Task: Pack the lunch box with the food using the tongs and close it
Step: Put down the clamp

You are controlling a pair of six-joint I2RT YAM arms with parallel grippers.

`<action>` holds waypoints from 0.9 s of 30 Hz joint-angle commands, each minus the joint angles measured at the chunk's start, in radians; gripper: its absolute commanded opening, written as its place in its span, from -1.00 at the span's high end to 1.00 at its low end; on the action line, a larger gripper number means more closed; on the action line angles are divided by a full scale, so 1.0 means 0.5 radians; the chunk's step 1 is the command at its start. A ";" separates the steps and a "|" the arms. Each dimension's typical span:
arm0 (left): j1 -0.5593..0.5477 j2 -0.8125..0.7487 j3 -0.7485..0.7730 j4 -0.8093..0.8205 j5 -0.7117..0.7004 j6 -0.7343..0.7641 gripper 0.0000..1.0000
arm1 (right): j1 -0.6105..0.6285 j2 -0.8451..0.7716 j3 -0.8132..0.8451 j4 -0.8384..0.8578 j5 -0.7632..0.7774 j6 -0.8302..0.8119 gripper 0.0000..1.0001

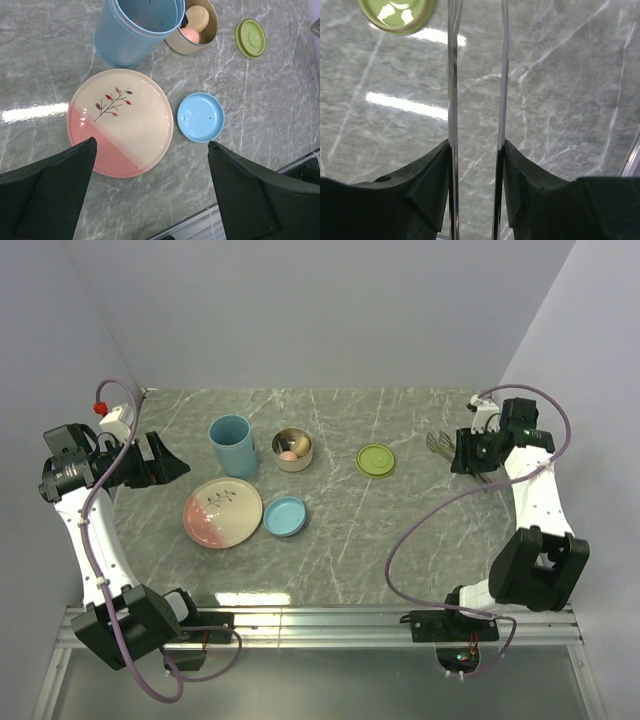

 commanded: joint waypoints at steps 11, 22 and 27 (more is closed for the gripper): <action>0.011 0.016 -0.003 0.042 0.054 0.034 -0.99 | -0.044 0.369 -0.106 0.359 0.016 -0.071 0.01; 0.008 0.050 0.000 0.067 0.072 0.024 -0.99 | -0.044 0.541 -0.133 0.378 0.049 -0.120 -0.05; 0.011 0.056 -0.003 0.076 0.078 0.021 -0.99 | -0.044 0.562 -0.164 0.387 0.055 -0.169 -0.08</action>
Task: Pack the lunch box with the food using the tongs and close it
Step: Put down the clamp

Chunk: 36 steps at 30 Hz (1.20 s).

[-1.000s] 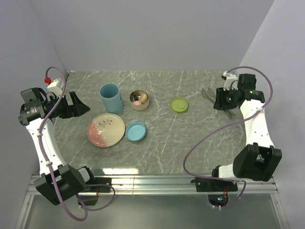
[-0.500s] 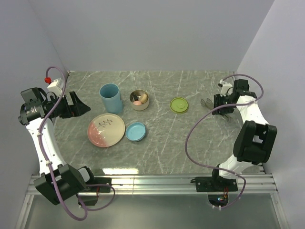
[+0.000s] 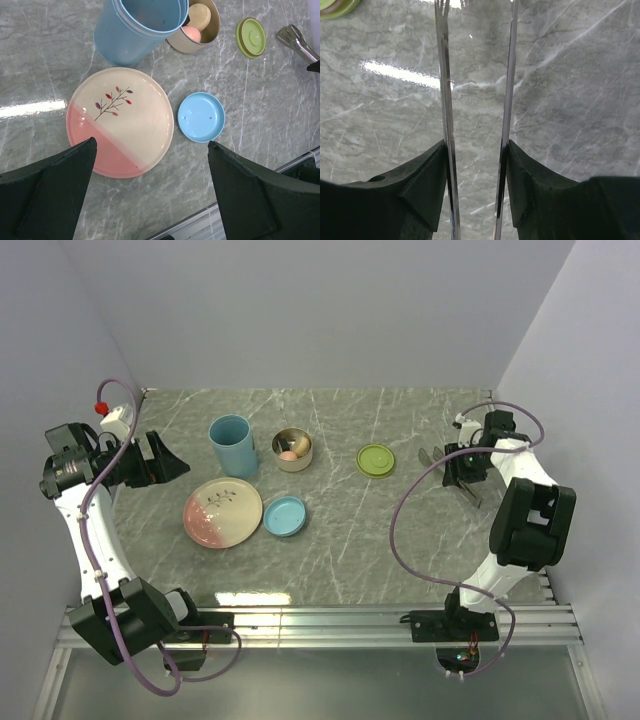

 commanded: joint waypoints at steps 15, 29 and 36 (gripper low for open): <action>0.008 0.001 0.059 0.015 0.071 0.059 -0.99 | 0.003 0.085 0.022 -0.018 0.072 -0.098 -0.37; 0.008 -0.009 0.105 -0.010 0.065 0.074 -0.99 | 0.028 0.094 0.047 -0.061 0.090 -0.104 -0.62; 0.011 -0.021 0.090 0.005 0.098 0.044 -0.99 | 0.028 0.055 0.023 -0.064 0.078 -0.092 -0.69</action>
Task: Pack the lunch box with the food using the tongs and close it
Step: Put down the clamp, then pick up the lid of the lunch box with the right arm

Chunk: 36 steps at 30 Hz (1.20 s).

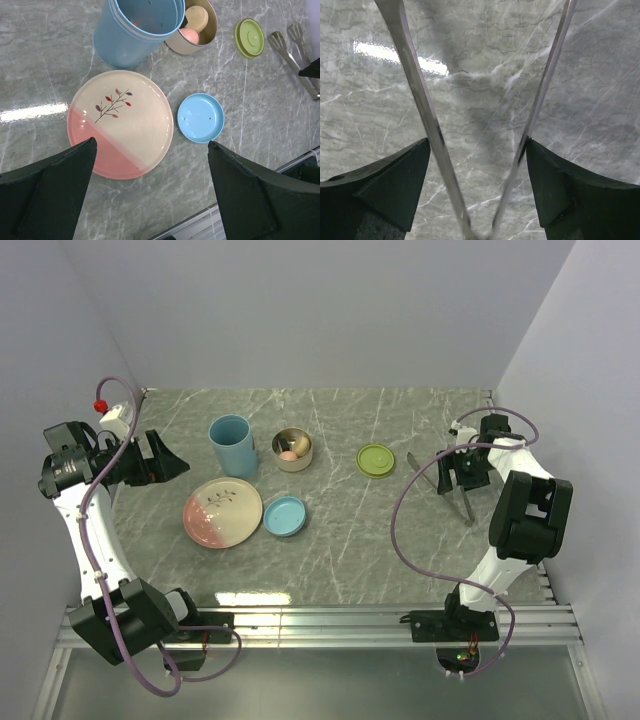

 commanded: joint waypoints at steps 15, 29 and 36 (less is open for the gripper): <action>0.008 -0.034 0.071 0.039 0.095 0.013 -0.99 | 0.136 -0.214 0.210 -0.069 -0.103 0.167 -0.56; 0.011 -0.040 0.090 0.012 0.135 0.062 -0.99 | 0.667 0.101 0.658 0.151 0.221 0.548 -0.01; 0.008 -0.043 0.093 0.039 0.138 0.044 -0.99 | 0.734 0.371 0.781 0.201 0.258 0.582 0.06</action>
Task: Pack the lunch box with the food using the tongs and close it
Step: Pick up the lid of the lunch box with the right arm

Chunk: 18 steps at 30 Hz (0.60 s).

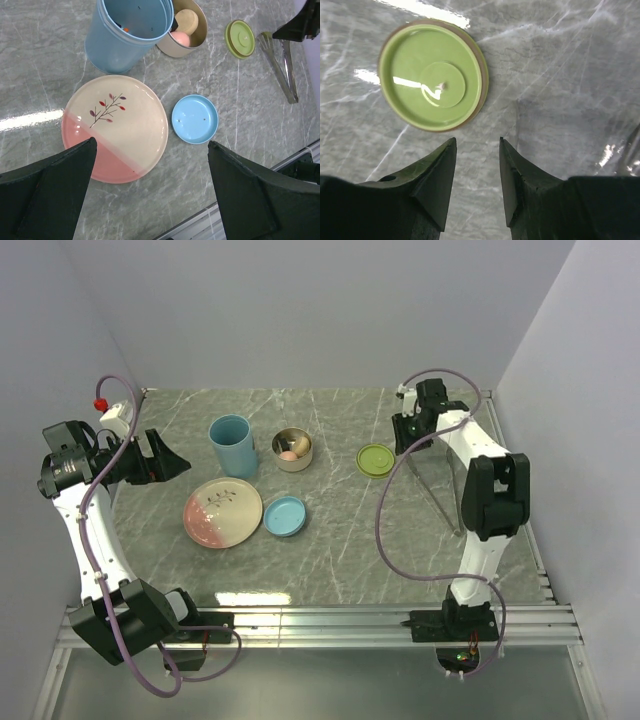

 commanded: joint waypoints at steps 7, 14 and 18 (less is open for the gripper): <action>0.008 -0.035 0.064 0.047 0.034 0.025 -0.99 | 0.064 0.207 0.211 0.112 0.102 0.058 0.06; 0.008 -0.035 0.064 0.047 0.003 0.041 -0.99 | 0.092 0.366 0.294 0.130 0.142 0.064 0.07; 0.008 -0.035 0.064 0.059 -0.006 0.038 -0.99 | 0.114 0.425 0.322 0.142 0.148 0.067 0.10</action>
